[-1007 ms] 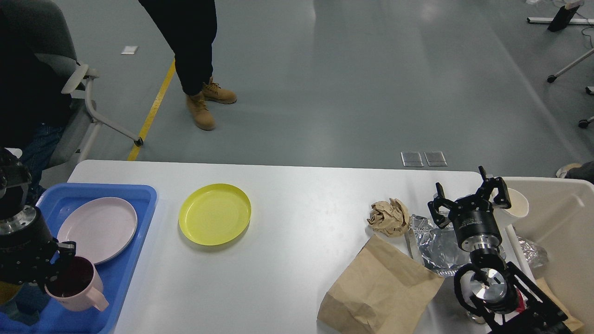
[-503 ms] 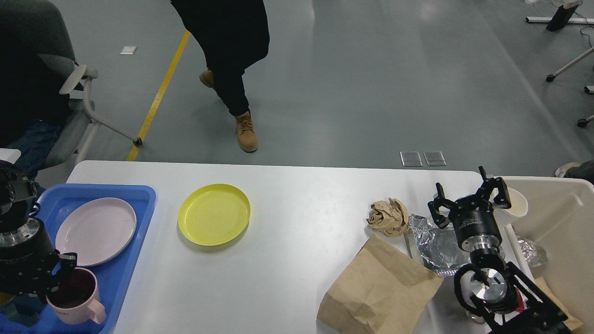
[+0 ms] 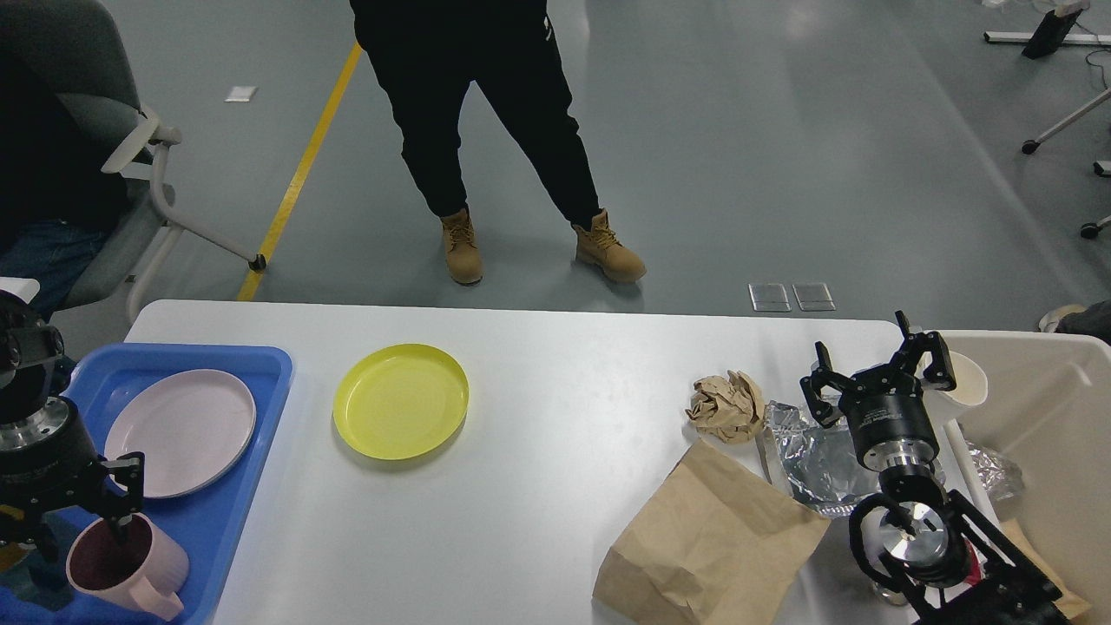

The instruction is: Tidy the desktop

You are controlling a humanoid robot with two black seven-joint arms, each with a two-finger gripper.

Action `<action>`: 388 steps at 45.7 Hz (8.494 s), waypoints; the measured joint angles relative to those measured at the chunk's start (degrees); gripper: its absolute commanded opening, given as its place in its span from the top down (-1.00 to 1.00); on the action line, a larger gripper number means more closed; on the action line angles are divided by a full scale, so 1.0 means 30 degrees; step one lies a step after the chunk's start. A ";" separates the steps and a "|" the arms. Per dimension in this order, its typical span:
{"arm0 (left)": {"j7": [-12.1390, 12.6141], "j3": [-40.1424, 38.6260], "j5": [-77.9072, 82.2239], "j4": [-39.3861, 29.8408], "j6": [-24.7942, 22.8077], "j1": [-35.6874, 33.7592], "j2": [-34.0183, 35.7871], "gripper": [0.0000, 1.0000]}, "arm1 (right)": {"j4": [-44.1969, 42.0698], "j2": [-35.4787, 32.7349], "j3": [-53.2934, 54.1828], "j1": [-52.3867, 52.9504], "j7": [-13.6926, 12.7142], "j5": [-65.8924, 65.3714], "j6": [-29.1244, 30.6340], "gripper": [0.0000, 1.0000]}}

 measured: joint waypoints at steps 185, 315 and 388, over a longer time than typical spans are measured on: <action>0.2283 -0.8342 0.0335 0.8685 0.0820 0.2261 0.1899 1.00 | 0.0000 -0.0001 0.0000 0.0000 -0.0004 -0.0001 0.0001 -1.00; 0.0425 -4.9374 -0.1193 1.1155 0.8266 1.0952 -0.0101 -0.93 | 0.0000 0.0000 0.0000 0.0000 -0.0004 0.0001 0.0000 -1.00; -0.8552 -4.8071 -0.1118 1.0954 0.5091 1.5471 -0.5845 -0.93 | 0.0000 0.0000 0.0000 0.0000 -0.0003 -0.0001 -0.0001 -1.00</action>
